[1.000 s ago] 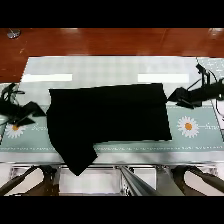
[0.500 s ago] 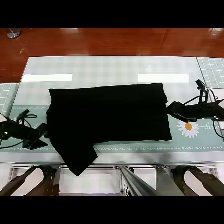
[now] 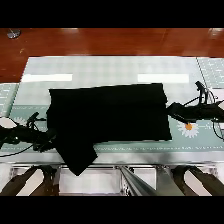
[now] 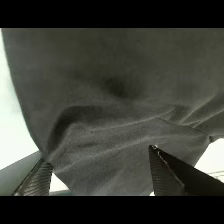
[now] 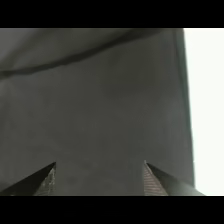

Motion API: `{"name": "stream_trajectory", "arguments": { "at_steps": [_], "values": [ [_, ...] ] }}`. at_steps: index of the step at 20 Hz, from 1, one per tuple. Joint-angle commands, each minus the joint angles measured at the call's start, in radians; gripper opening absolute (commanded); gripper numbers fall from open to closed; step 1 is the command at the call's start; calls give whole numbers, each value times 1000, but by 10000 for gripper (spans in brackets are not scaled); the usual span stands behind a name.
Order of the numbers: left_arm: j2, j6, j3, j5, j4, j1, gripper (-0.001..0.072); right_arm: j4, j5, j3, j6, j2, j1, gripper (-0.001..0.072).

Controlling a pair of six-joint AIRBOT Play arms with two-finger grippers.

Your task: Fold the shirts.

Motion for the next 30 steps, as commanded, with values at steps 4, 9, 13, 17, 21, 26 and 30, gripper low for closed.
{"name": "stream_trajectory", "arguments": {
  "at_steps": [4,9,13,17,21,26,30],
  "values": [
    [42,28,-38,28,-41,-65,695,-170,55,56,93,-24,-217,622],
    [31,-18,-43,71,-2,-266,336,-318,219,55,76,-24,-332,622],
    [36,13,-35,68,0,-275,16,-327,270,14,68,-21,-328,622],
    [52,18,-35,68,0,-275,17,-385,310,-71,93,-29,-215,622],
    [70,22,-35,69,0,-275,16,-360,311,-96,81,-85,-62,622],
    [74,21,-35,68,-4,-275,16,-151,225,-96,39,-179,2,622],
    [74,21,-35,81,-18,-276,16,-125,131,-92,13,-220,0,622]
  ]
}}
